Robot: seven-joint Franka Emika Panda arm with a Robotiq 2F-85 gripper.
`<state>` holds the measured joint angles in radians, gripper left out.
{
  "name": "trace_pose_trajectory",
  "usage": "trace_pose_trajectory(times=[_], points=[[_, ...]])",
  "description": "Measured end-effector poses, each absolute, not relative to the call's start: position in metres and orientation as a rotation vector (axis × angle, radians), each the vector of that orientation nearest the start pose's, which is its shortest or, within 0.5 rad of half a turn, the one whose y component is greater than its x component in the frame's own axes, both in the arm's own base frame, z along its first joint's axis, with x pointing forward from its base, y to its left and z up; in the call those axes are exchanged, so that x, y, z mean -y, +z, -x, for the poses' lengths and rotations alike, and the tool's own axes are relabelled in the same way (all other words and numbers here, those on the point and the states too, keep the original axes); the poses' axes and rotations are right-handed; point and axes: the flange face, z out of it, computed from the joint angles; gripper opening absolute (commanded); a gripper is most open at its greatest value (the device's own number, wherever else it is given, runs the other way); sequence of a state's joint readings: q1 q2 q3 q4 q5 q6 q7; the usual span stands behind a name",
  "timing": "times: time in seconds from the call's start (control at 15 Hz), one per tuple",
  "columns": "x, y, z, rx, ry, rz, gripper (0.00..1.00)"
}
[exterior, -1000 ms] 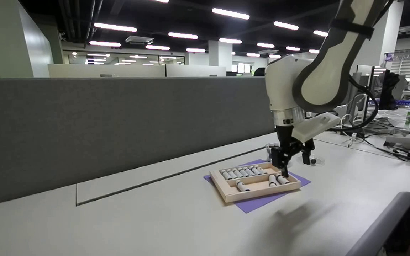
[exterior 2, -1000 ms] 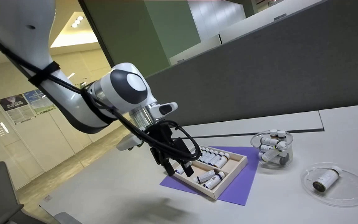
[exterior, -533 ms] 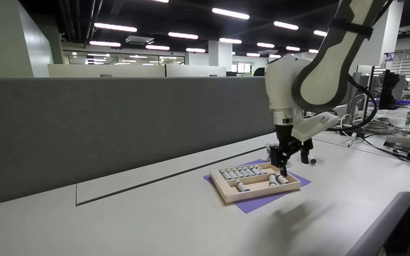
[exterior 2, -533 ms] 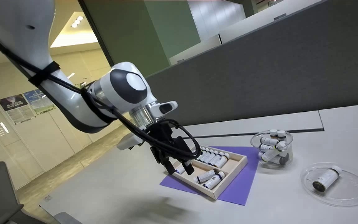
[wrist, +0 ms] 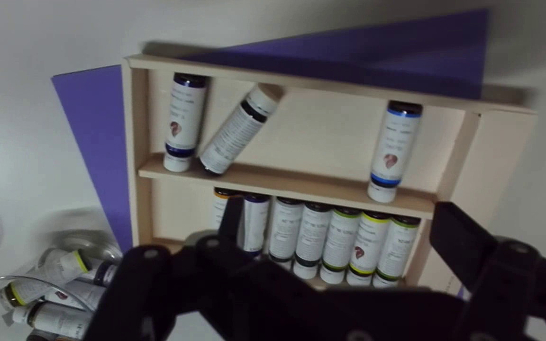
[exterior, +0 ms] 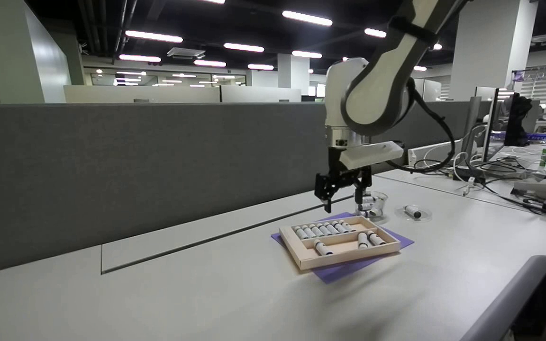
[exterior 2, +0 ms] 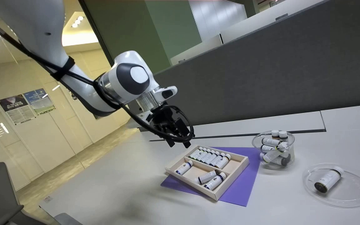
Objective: Put on of the things on the lower compartment of the tray on the clear lid
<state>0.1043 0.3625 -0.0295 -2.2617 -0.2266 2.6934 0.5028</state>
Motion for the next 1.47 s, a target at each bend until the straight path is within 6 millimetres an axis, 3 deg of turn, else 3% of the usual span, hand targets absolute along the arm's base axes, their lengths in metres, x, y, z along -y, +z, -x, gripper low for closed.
trace_pose_trajectory(times=[0.4,0.8,1.47], points=[[-0.079,0.166,-0.590,-0.512,-0.126,3.107,1.00],[-0.097,0.131,-0.601,-0.551,0.004,3.097,1.00],[-0.072,0.118,-0.600,-0.616,0.058,3.116,1.00]])
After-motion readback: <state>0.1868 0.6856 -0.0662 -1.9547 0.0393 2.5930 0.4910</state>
